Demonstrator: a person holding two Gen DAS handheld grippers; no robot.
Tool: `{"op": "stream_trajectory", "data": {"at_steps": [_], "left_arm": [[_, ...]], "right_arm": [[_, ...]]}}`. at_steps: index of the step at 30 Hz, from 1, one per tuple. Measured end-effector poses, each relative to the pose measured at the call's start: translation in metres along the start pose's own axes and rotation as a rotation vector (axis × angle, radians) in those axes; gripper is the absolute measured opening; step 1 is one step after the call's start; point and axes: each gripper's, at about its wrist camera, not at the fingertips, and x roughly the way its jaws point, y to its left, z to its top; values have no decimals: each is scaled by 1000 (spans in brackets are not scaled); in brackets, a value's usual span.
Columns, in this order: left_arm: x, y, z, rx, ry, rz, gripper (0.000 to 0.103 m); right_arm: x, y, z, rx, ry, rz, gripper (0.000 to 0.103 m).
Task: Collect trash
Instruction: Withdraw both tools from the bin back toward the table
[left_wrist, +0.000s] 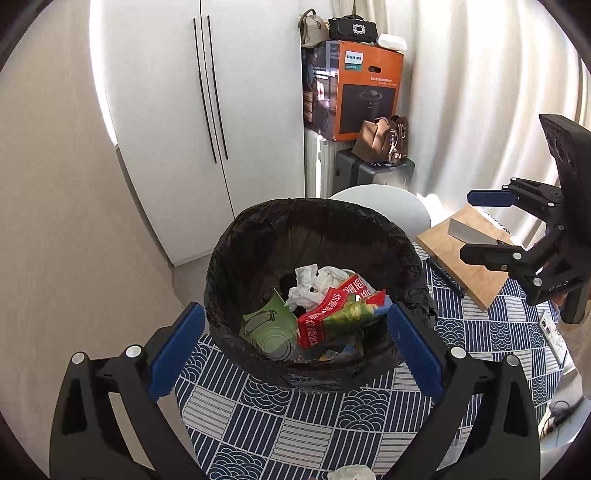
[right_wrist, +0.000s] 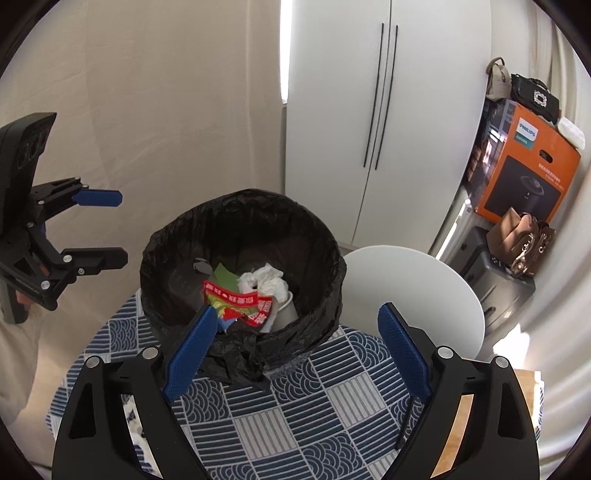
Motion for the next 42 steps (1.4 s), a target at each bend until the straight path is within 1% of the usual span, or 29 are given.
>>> {"op": "stream_trajectory", "data": {"at_steps": [10,22,33,42], "left_arm": [[-31,-12,-27,-30,44,58,97],[-57,-21,-67,-107,110,115,97],[-73,-33,-103,-154,159,172,97],[-83,-50,-137,-197,190,201,97]], "right_arm": [[-24,12,-23,-18,-2,38,85],[-43,25,-53,-55,20,90,85],[-48,36,-79,-96,56,133,85],[-41,58,-109,-132,110,204,85]]}}
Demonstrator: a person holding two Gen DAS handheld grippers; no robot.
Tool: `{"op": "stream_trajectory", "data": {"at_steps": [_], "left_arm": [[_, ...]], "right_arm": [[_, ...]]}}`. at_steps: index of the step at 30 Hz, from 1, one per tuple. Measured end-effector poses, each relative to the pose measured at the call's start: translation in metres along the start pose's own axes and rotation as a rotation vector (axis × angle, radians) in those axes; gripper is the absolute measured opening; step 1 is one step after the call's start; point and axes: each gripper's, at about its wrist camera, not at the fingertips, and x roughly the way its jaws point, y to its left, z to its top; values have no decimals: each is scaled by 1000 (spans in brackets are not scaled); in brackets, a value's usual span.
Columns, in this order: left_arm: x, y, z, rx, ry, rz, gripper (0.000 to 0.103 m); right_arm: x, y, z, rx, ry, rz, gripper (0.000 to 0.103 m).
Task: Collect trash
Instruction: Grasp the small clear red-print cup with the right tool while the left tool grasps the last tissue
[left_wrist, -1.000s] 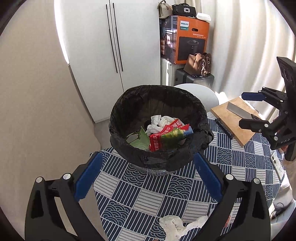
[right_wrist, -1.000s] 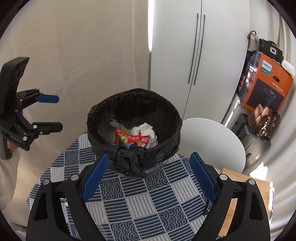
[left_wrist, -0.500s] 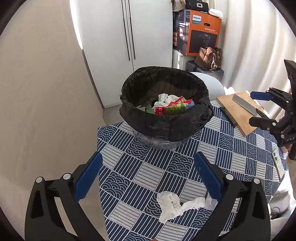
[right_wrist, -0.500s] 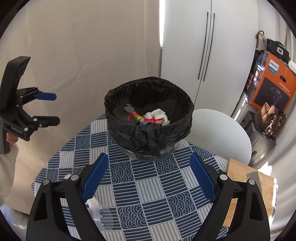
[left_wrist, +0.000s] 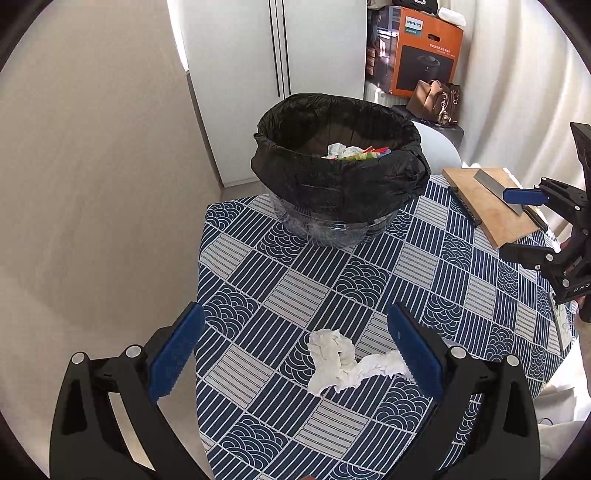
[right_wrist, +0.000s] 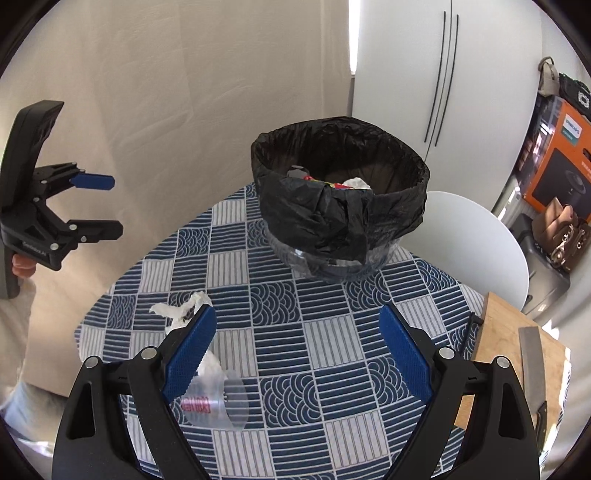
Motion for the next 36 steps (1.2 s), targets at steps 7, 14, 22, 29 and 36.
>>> {"op": "stream_trajectory", "data": {"at_steps": [7,14,22,29,36], "left_arm": [[-2,-7,-27,-24,32,26,97],[-3,-10,-53,-52,72,49,97],[0,-14,-79,-91,103,59,97],[12,-19,-97,-124,132,52,97],[26,-24,-108,-116,170,56,97]], "right_arm": [[13,20,-24,-26,52,71,85],[31,41,-48,-66,117,133,85],[51,65,-76,-120,194,197,85],[68,77,-90,-155,244,212,85],[88,77,-101,-142,307,227,63]]}}
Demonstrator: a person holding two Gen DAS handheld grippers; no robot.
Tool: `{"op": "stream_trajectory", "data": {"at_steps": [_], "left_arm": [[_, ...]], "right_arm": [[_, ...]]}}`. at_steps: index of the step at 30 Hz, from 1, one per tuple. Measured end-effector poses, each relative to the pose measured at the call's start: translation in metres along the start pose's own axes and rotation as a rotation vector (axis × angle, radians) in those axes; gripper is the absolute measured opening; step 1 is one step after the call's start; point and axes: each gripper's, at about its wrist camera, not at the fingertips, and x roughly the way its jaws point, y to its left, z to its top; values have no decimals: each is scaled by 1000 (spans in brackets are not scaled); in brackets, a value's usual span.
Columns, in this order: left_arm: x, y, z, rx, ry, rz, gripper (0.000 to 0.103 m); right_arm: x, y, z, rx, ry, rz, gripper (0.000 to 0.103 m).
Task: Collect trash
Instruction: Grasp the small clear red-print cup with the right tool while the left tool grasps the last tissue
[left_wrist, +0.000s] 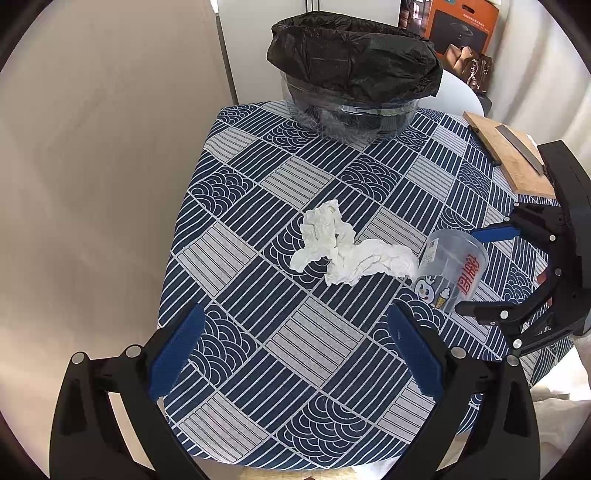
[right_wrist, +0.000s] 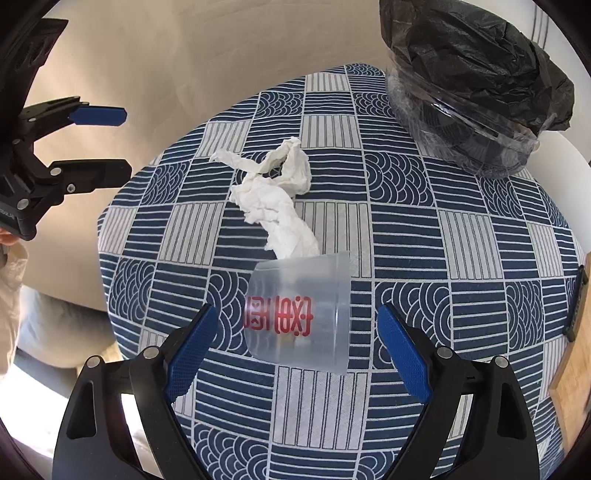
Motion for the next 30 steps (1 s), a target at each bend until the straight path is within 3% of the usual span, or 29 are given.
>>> {"op": "stream_trajectory", "data": {"at_steps": [1,2,8,15,30], "left_arm": [[2,-1,0,0,3,-3,97],[5,-2,0,0,8,-8,97],[22,-13,6,31,24,-48,97],[45,-32,15,102,43,-97,97],[108,-38,24,171,83,-133,96]], "right_arm": [[1,-1,-1,5,4,9,51],[0,-3,-2,4,8,18,48],[-17,-15,-6,-2,1,24,48],[-41,-44,-15,62,-6,-52,48],[-78,-102,-67,293,-29,-185,48]]}}
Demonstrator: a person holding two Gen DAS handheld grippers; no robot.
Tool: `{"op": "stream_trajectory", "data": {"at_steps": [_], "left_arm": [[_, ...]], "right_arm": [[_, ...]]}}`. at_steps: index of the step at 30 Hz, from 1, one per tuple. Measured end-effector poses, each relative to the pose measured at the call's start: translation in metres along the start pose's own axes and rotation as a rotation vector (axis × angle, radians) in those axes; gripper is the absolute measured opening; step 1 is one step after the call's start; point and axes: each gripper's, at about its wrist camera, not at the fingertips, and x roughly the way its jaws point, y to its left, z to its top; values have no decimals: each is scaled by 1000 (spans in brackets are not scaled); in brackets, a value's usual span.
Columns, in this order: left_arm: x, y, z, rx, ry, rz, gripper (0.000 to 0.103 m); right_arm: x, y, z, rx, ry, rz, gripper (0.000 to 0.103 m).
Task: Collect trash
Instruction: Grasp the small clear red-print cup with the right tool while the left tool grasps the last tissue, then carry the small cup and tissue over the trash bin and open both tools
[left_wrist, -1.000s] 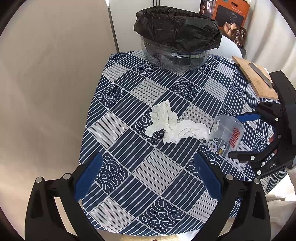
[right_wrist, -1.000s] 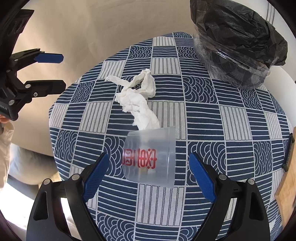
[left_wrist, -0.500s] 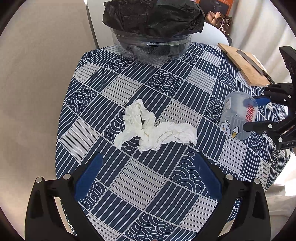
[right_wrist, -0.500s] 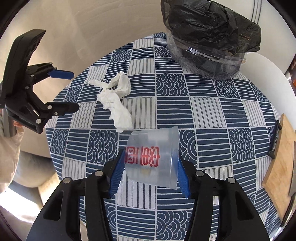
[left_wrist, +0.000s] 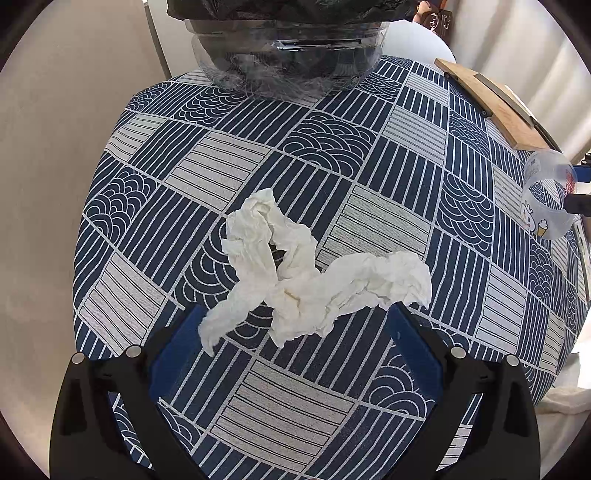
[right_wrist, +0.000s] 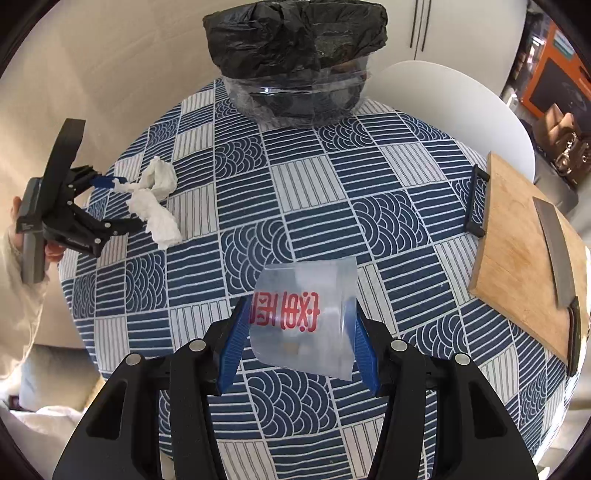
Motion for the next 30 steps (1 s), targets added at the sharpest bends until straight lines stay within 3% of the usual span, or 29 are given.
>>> {"op": "stream_trajectory", "data": {"at_steps": [4,7,9,11,19,30], "left_arm": [[14,1,6,43,22,-22,87],[22,1,11,92,26,-25,70],[21,4,14,106,7,-38,54],[20,8,18,106,9,-47,28],[-1,16,12,120,29,-39,25],[-84,30,-3,117,-70,46,25]], "right_arm": [[1,-8,-4,45,7,-25,48],[5,-12,-5,83,14,-34,48],[6,-13,-4,97,20,-35,48],[7,-12,-2,101,24,-38,48],[4,-4,5,92,2,-4,48],[-35,9,29,30,-119,46,48]]}}
